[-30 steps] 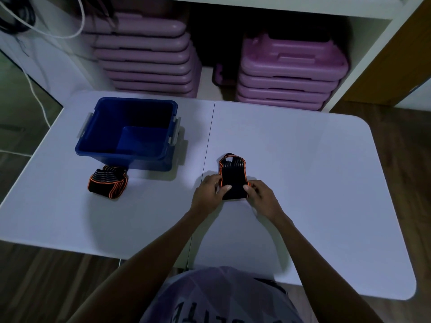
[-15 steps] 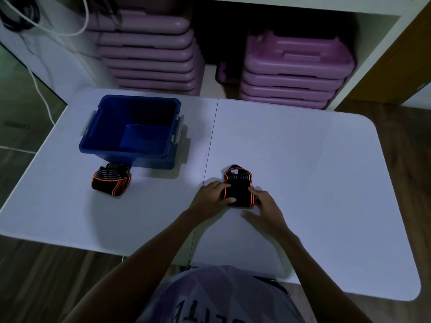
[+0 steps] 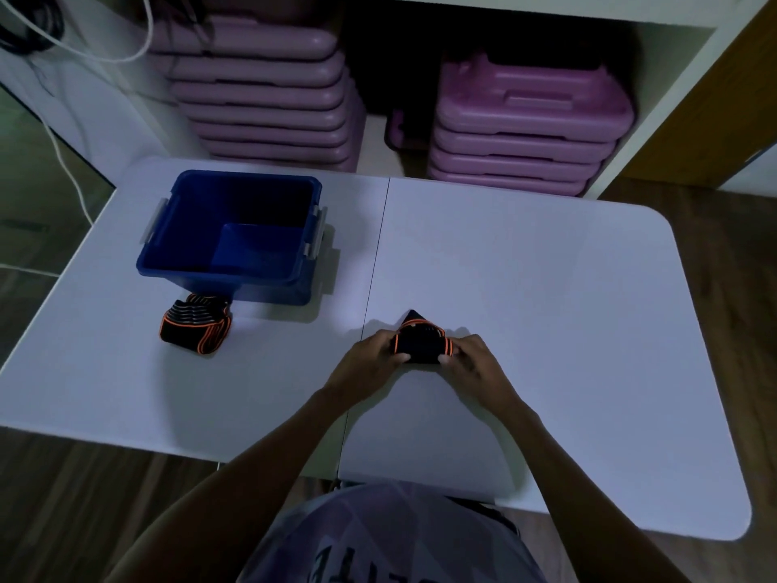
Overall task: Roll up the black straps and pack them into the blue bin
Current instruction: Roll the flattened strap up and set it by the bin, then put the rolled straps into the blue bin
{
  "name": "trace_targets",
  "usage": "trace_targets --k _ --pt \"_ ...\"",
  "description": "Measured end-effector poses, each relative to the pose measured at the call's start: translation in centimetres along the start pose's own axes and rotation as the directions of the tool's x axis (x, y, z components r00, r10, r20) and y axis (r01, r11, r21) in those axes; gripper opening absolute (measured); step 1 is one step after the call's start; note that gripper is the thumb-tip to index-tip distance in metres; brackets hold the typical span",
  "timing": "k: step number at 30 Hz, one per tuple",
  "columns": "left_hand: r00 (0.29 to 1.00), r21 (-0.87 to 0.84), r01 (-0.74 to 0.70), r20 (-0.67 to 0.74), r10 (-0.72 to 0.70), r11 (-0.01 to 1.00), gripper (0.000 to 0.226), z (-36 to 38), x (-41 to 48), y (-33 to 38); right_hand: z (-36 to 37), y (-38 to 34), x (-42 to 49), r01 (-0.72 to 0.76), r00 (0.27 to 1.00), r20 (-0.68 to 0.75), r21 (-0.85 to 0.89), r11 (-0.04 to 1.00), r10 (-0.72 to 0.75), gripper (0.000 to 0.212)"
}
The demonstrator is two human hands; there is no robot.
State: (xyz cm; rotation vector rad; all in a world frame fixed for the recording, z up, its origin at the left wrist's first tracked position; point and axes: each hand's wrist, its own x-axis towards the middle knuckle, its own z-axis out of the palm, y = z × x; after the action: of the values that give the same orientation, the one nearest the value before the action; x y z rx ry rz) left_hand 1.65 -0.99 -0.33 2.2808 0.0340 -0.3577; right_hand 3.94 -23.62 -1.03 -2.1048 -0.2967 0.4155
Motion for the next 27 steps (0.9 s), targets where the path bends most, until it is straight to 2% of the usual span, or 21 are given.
trace_targets --k 1,4,6,8,10,11,13,15,18,21,24,27 --pt "0.997 -0.072 0.065 -0.031 -0.067 0.995 0.021 0.2 0.0 0.2 0.2 -0.3 0.2 -0.039 0.999 -0.026 0.060 0.997 0.041 0.023" --pt "0.972 -0.183 0.152 -0.150 -0.181 0.971 0.025 0.8 0.3 0.7 0.7 -0.9 0.8 -0.102 0.989 -0.082 0.235 0.967 0.125 0.022" --pt "0.957 -0.255 0.194 -0.165 -0.241 0.947 0.024 0.7 1.0 0.9 0.5 -1.6 1.4 -0.188 0.971 -0.064 0.388 0.902 0.230 0.016" --pt "0.965 -0.267 0.194 -0.122 -0.233 0.944 0.032 0.3 1.6 1.1 -0.2 -1.9 1.8 -0.226 0.968 0.019 0.491 0.841 0.249 0.037" --pt "0.980 -0.220 0.162 -0.075 -0.182 0.962 0.035 -0.2 1.7 1.3 -0.6 -1.5 2.2 -0.255 0.967 0.110 0.466 0.847 0.230 0.054" --pt "0.984 -0.200 0.148 -0.066 -0.164 0.969 0.037 -0.3 1.7 1.4 -0.6 -1.4 2.2 -0.253 0.967 0.139 0.453 0.855 0.212 0.054" --pt "0.987 -0.173 0.133 -0.067 -0.146 0.976 0.039 -0.4 1.4 1.8 -0.3 -1.6 1.9 -0.224 0.972 0.170 0.470 0.854 0.162 0.047" --pt "0.985 -0.162 0.128 -0.096 -0.144 0.979 0.034 -0.2 0.9 2.2 0.1 -2.4 1.4 -0.182 0.982 0.139 0.490 0.853 0.130 0.034" --pt "0.978 -0.173 0.134 -0.133 -0.158 0.976 0.037 0.2 0.1 2.4 0.5 -2.8 1.1 -0.156 0.988 0.066 0.451 0.879 0.142 0.032" --pt "0.964 -0.219 0.183 -0.153 -0.219 0.958 0.030 0.0 -0.5 2.9 0.2 -3.5 1.7 -0.177 0.984 0.093 0.448 0.876 0.151 0.027" --pt "0.924 -0.255 0.162 -0.301 -0.238 0.953 0.026 -2.4 -0.7 3.8 -0.8 -5.4 3.5 -0.069 0.998 0.030 0.314 0.947 0.062 0.030" --pt "0.871 -0.201 0.061 -0.467 -0.150 0.978 0.023 -7.2 -0.5 3.9 -1.9 -9.2 6.0 0.062 0.998 -0.020 0.231 0.971 -0.059 0.036"
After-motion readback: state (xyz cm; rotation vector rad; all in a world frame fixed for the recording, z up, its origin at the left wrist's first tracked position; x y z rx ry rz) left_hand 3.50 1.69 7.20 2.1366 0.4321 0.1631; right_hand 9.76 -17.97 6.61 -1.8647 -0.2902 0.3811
